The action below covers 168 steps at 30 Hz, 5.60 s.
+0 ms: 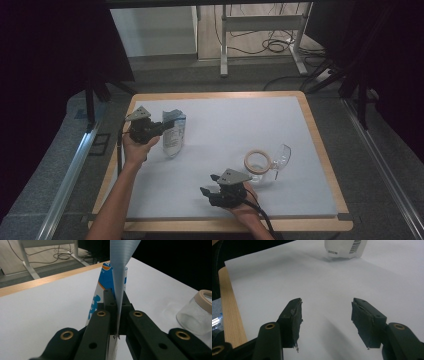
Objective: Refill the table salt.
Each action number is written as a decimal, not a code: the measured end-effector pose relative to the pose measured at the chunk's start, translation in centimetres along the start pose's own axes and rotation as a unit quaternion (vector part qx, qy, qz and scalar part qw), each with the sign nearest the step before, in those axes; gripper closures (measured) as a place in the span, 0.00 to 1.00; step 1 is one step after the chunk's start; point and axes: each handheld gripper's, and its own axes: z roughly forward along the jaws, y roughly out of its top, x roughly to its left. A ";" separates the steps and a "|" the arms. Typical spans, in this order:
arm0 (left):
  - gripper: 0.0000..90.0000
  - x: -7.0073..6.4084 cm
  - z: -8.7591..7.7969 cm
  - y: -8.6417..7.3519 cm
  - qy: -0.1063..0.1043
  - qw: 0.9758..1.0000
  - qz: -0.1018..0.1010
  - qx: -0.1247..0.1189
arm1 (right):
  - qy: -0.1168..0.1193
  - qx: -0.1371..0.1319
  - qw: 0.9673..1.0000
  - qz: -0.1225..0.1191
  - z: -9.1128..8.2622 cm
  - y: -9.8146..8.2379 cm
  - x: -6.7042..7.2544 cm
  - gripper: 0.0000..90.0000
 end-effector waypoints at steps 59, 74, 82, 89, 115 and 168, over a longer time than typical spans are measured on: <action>1.00 -7.2 -1.9 0.6 -0.116 0.992 0.030 -0.037 | -0.040 -0.007 0.999 0.017 0.5 0.0 -0.6 0.36; 1.00 -8.0 -1.6 0.7 -0.123 0.991 0.031 -0.035 | -0.048 -0.009 0.999 0.019 0.4 -0.1 -0.7 0.35; 1.00 -9.1 -1.3 0.9 -0.139 0.989 0.034 -0.037 | -0.065 -0.010 0.998 0.018 0.5 0.0 -0.7 0.31; 1.00 -10.3 -0.8 1.1 -0.154 0.987 0.037 -0.036 | -0.095 -0.008 0.995 0.009 0.9 0.2 -0.7 0.26; 1.00 -12.2 -0.9 1.6 -0.178 0.982 0.042 -0.041 | -0.131 -0.035 0.991 0.000 1.4 0.5 -0.3 0.26; 1.00 -14.6 4.9 2.7 -0.202 0.978 0.046 0.014 | -0.119 -0.050 0.992 0.004 -0.8 -0.9 1.2 0.40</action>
